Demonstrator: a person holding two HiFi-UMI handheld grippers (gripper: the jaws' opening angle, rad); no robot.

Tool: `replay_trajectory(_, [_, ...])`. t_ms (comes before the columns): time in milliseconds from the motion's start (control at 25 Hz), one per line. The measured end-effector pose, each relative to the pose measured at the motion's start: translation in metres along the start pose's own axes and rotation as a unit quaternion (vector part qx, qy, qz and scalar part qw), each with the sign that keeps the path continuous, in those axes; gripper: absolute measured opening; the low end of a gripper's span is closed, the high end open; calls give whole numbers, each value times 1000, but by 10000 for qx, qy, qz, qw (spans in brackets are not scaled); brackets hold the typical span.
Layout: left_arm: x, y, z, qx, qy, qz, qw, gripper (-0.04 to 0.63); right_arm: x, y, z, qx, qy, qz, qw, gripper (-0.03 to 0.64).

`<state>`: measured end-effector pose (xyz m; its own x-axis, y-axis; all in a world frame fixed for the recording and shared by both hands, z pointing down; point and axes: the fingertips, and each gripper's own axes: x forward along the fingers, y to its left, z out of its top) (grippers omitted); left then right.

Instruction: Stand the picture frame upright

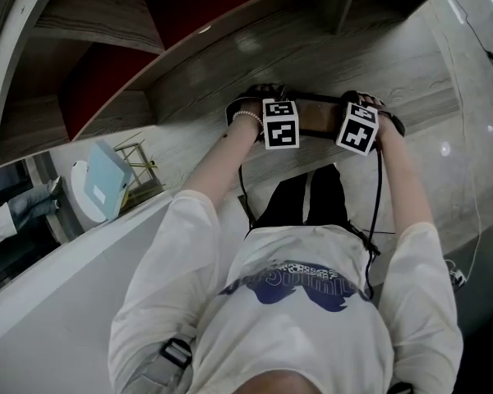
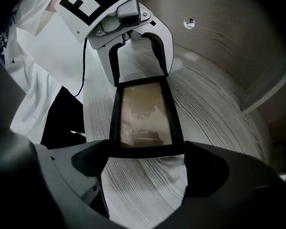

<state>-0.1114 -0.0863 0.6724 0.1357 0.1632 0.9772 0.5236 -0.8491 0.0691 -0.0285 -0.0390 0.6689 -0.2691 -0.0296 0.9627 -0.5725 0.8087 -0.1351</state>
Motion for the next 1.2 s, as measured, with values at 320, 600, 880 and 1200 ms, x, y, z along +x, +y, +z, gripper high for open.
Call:
replay_trajectory(320, [7, 0, -3, -89, 303, -477, 9984, 468, 2, 0, 1, -48, -182, 20, 9998, 459])
replay_trajectory(600, [7, 0, -3, -109, 322, -470, 9983, 466, 1, 0, 1, -65, -179, 12, 9998, 459])
replay_trajectory(880, [4, -7, -1, -187, 176, -444, 9987, 466, 1, 5, 0, -145, -183, 8, 9997, 459])
replay_trajectory(1200, [-12, 2, 2, -114, -16, -165, 9998, 466, -12, -2, 3, -201, -218, -282, 9992, 459])
